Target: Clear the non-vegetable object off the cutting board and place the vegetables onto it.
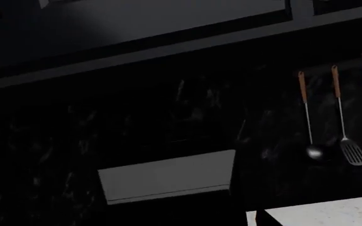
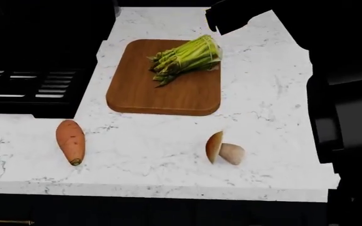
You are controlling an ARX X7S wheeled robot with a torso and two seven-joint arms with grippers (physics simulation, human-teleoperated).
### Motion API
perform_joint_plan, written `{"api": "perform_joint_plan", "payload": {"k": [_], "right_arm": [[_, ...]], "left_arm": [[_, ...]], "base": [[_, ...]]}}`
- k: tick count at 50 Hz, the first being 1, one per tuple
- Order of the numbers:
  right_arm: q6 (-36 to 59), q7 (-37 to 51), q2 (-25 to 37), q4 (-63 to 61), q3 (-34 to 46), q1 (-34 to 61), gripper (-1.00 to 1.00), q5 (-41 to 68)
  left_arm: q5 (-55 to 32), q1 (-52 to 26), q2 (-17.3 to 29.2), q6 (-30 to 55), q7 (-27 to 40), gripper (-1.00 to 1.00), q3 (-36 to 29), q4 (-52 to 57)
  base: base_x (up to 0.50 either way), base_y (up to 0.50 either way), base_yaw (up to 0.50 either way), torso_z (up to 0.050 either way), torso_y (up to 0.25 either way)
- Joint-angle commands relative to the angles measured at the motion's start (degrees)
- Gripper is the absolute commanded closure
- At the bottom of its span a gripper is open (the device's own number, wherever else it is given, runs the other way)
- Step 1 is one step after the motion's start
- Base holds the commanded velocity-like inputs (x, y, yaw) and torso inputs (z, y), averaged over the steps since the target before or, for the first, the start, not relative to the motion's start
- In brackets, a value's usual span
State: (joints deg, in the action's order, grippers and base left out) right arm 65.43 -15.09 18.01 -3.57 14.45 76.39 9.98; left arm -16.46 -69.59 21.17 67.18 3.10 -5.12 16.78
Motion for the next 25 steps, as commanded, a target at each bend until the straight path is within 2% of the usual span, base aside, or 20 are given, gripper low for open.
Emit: {"api": "perform_joint_plan", "payload": {"k": [1, 25], "right_arm": [[1.7, -1.0, 0.3, -1.3, 0.8, 0.3, -1.00, 1.0], [3.5, -1.6, 0.8, -4.0, 1.1, -1.9, -1.00, 2.5]], "left_arm": [[-0.6, -1.3, 0.8, 0.8, -0.3, -1.00, 0.4, 0.7], [-1.6, -2.4, 1.4, 2.4, -0.2, -1.00, 1.5, 1.9]], "base": [[0.50, 0.00, 0.00, 0.000, 0.000], [0.35, 0.00, 0.00, 0.000, 0.001]]}}
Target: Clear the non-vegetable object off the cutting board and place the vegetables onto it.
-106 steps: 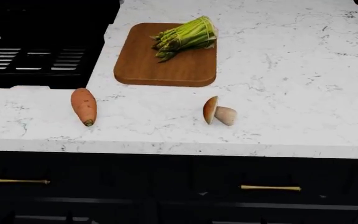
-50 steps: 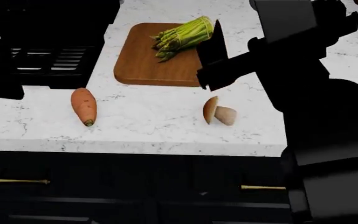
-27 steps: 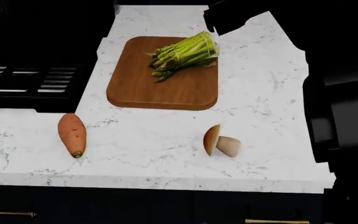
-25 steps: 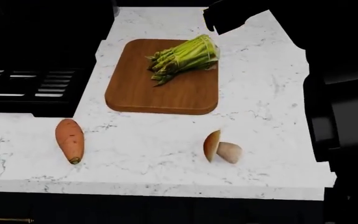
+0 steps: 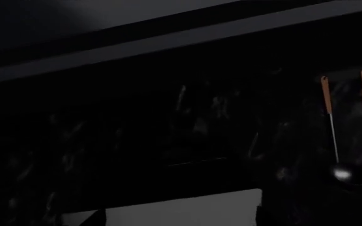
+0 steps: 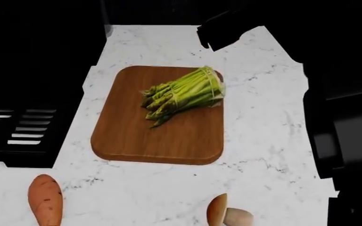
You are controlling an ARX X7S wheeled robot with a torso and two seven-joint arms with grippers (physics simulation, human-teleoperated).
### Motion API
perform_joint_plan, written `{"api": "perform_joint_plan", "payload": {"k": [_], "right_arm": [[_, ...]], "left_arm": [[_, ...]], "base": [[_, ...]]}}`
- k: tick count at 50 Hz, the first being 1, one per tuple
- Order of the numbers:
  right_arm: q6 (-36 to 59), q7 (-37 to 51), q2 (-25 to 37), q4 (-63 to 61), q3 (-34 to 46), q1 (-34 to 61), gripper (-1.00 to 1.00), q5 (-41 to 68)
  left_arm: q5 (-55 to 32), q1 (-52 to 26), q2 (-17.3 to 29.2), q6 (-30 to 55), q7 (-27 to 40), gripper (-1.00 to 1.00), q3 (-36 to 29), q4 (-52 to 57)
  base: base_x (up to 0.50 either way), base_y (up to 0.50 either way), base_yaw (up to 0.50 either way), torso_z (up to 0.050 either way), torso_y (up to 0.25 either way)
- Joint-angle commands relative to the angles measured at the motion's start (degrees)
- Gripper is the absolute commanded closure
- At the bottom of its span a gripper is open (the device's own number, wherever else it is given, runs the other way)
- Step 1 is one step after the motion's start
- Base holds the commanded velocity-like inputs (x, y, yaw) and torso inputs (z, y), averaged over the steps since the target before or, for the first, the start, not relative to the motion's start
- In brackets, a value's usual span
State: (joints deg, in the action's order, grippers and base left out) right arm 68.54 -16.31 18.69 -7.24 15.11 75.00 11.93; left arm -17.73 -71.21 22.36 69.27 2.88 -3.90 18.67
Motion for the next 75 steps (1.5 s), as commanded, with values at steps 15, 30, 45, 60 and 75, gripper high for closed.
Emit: {"api": "perform_joint_plan", "payload": {"k": [15, 30, 45, 60, 75], "right_arm": [[0.0, -2.1, 0.7, -4.4, -0.7, -2.9, -1.00, 2.9], [-24.9, -15.8, 2.9, 27.9, 23.3, 7.3, -1.00, -7.1], [-43.5, -33.8, -3.5, 48.2, 38.0, 15.8, -1.00, -12.1], [-35.7, -45.1, -1.0, 39.1, 42.1, 14.4, -1.00, -9.5], [-48.6, -49.0, -5.1, 50.9, 52.4, 19.2, -1.00, -17.2]], "left_arm": [[-1.9, -0.5, 0.4, 3.3, 0.1, -1.00, 1.8, 3.8], [-3.6, -0.5, 0.5, 4.1, -0.6, -1.00, 4.2, 5.5], [-2.7, -0.3, 0.9, 0.6, -0.8, -1.00, 3.3, 1.8], [-3.4, -1.8, 1.1, 3.0, -0.2, -1.00, 3.4, 3.7], [-3.9, -2.5, 1.3, 4.8, 0.6, -1.00, 3.9, 5.4]], "base": [[0.12, 0.00, 0.00, 0.000, 0.000], [0.00, 0.00, 0.00, 0.000, 0.000], [0.00, 0.00, 0.00, 0.000, 0.000], [0.00, 0.00, 0.00, 0.000, 0.000], [0.00, 0.00, 0.00, 0.000, 0.000]]}}
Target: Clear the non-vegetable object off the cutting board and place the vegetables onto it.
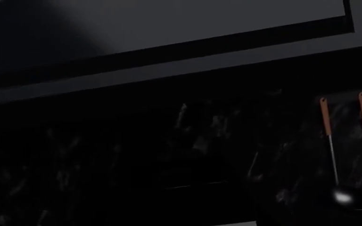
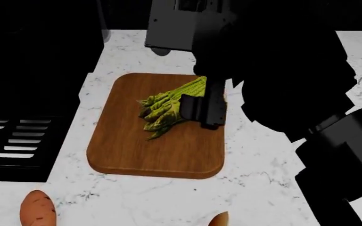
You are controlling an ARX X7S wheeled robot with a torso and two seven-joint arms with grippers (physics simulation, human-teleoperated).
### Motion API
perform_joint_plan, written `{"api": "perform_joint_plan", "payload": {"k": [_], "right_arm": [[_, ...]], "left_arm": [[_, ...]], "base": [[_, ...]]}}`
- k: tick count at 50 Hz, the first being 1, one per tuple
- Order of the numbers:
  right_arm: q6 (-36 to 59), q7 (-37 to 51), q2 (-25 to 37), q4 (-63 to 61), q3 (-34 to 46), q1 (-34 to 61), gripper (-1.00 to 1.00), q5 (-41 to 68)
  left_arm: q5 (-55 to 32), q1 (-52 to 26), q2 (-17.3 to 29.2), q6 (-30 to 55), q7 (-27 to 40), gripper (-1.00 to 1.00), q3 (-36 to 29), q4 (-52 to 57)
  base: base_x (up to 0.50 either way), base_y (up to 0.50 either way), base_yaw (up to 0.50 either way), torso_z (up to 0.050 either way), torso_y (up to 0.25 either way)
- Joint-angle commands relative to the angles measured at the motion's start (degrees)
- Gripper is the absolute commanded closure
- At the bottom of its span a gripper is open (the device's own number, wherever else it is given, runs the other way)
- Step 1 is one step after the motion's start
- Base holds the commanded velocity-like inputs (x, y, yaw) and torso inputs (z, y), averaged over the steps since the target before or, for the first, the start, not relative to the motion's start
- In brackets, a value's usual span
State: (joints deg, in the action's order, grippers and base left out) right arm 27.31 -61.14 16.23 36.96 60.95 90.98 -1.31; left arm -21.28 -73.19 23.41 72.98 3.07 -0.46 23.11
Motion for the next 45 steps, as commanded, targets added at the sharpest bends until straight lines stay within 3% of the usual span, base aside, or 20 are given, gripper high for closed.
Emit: {"api": "perform_joint_plan", "payload": {"k": [1, 12, 31, 45], "right_arm": [[-8.5, -4.1, -3.3, 8.5, 6.7, 3.7, -1.00, -4.2], [-29.5, -2.0, -13.8, 37.3, 9.6, 7.4, -1.00, -5.5], [-28.9, -3.5, -14.8, 37.9, 11.7, 4.4, -1.00, -3.8], [-34.7, 8.4, -13.8, 38.0, 19.2, 2.3, -1.00, -4.8]], "left_arm": [[-0.4, -0.6, 0.3, 1.1, 0.4, -1.00, 0.5, 1.0], [-0.6, -1.0, 1.0, 1.9, 0.6, -1.00, 0.8, 1.8], [-1.1, -1.9, 1.9, 2.4, 0.7, -1.00, 1.3, 2.1], [-1.2, -2.0, 2.1, 3.2, 1.2, -1.00, 0.9, 3.0]], "base": [[0.00, 0.00, 0.00, 0.000, 0.000], [0.00, 0.00, 0.00, 0.000, 0.000], [0.00, 0.00, 0.00, 0.000, 0.000], [0.00, 0.00, 0.00, 0.000, 0.000]]}}
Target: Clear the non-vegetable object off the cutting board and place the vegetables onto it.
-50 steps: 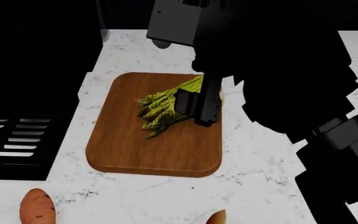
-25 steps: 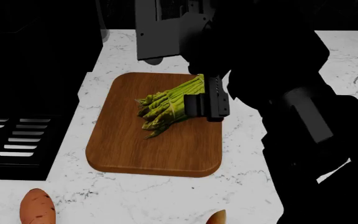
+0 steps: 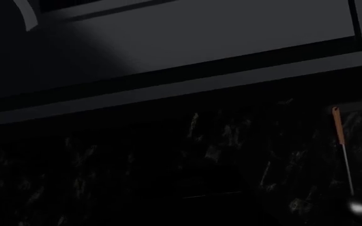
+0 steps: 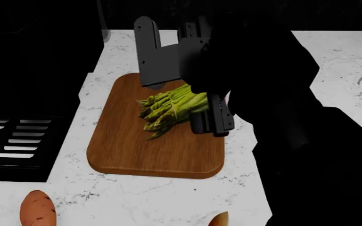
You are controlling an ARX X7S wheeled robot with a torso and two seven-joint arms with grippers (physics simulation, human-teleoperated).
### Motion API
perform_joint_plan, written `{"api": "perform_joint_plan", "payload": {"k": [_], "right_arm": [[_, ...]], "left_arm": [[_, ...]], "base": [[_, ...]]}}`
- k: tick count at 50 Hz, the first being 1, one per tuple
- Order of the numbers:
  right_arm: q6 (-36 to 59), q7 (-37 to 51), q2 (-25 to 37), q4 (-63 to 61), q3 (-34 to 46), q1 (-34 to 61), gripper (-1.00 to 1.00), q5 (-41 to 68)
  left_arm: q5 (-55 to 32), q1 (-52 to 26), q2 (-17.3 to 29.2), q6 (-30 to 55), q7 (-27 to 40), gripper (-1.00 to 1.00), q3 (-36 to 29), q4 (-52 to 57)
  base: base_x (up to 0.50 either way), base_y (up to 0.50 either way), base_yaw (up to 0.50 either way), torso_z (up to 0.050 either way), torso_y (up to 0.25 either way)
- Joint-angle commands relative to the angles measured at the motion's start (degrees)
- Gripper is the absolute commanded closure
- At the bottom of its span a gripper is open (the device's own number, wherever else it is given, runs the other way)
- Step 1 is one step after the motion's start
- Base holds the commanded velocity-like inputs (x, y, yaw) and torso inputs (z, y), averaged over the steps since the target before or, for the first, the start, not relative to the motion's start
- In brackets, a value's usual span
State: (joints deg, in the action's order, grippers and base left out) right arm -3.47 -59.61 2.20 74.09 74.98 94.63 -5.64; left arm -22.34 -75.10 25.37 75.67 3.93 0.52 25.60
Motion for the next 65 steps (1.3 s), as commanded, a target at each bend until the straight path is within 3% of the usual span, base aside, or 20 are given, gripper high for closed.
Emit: {"api": "perform_joint_plan", "payload": {"k": [1, 24, 25, 45, 65], "right_arm": [[-3.9, 6.9, 0.2, 0.9, 5.5, -1.4, -1.00, 0.1], [-0.1, 9.8, 1.5, 0.9, 9.9, -3.9, -1.00, 5.3], [-0.2, 9.6, 1.5, 0.9, 9.9, -4.1, 1.00, 5.3], [0.1, 8.5, 3.1, 0.9, 9.3, 0.7, 1.00, 5.7], [7.5, 11.0, 8.5, 0.9, 9.3, 1.7, 1.00, 5.2]], "left_arm": [[-0.2, -0.2, 0.2, 0.7, 0.3, -1.00, 0.0, 0.6], [-1.0, -1.1, 0.7, 1.8, 0.7, -1.00, 0.3, 1.8], [-1.0, -0.9, 0.9, 1.7, 0.6, -1.00, 0.3, 1.8], [-2.2, -2.1, 0.9, 4.0, 1.1, -1.00, 1.9, 3.7], [-3.5, -4.3, -0.1, 5.3, 1.5, -1.00, 1.5, 4.4]], "base": [[0.00, 0.00, 0.00, 0.000, 0.000], [0.00, 0.00, 0.00, 0.000, 0.000], [0.00, 0.00, 0.00, 0.000, 0.000], [0.00, 0.00, 0.00, -0.001, 0.000], [0.00, 0.00, 0.00, 0.000, 0.000]]}}
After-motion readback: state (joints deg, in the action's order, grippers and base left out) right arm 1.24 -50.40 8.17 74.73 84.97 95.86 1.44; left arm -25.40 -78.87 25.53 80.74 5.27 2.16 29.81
